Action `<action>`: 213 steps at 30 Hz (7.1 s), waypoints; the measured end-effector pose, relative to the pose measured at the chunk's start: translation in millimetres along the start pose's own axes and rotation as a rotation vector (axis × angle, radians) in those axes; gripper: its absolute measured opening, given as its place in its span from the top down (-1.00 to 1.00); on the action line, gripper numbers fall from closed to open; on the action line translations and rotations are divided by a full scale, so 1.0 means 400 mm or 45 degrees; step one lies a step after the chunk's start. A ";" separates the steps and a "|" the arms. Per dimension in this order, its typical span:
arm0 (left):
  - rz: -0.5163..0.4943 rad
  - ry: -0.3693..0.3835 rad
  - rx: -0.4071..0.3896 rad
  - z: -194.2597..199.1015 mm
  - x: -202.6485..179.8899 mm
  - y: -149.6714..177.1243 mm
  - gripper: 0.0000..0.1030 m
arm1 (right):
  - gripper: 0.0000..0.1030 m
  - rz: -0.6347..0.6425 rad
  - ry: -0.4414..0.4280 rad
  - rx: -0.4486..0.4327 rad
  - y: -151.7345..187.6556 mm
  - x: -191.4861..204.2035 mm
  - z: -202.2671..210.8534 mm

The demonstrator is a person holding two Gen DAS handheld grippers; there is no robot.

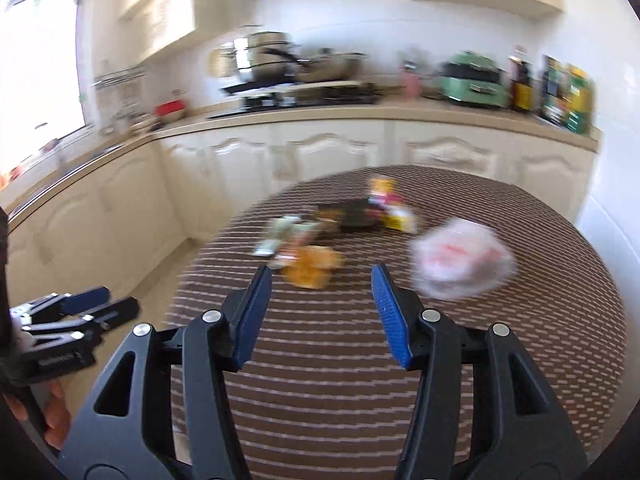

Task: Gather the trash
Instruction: 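Grasp an orange peel piece with the left gripper while the right grasps the clear plastic bag, then carry the peel piece and plastic bag over the blue bin, then open the left gripper over the bin while the right opens to drop the bag, then swing both tools back over the table toward the remaining trash, then grasp the orange peel half with the right gripper while the left grasps the green wrapper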

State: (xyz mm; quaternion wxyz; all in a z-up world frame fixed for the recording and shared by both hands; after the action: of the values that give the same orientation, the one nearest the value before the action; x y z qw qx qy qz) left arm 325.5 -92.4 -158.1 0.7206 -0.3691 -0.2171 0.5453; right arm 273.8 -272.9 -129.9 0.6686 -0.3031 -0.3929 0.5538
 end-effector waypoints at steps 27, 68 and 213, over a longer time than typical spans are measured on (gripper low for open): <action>-0.317 0.091 0.098 -0.282 -0.308 -0.109 0.95 | -0.44 -0.325 0.093 0.157 -0.058 -0.337 -0.173; 0.258 0.006 -0.076 0.103 0.342 0.068 0.96 | 0.84 0.078 -0.508 0.224 0.063 0.475 -0.088; -0.010 -0.033 0.261 -0.448 -0.077 -0.171 0.62 | 0.32 0.128 -0.068 0.296 -0.024 -0.035 -0.310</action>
State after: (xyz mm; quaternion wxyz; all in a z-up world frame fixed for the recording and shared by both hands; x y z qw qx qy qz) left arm 487.1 -183.7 -216.2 0.7539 -0.2855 -0.1708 0.5665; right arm 384.3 -284.9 -187.4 0.6598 -0.2283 -0.3280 0.6363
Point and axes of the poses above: each gripper's, at about its wrist camera, not at the fingertips, and z roughly against the way its jaws point, x to its left, y to its underside, the point moved 8 cm from there along -z, roughly the way its jaws point, and after that the axes turned 5 degrees about -z, right-handed, at the moved point
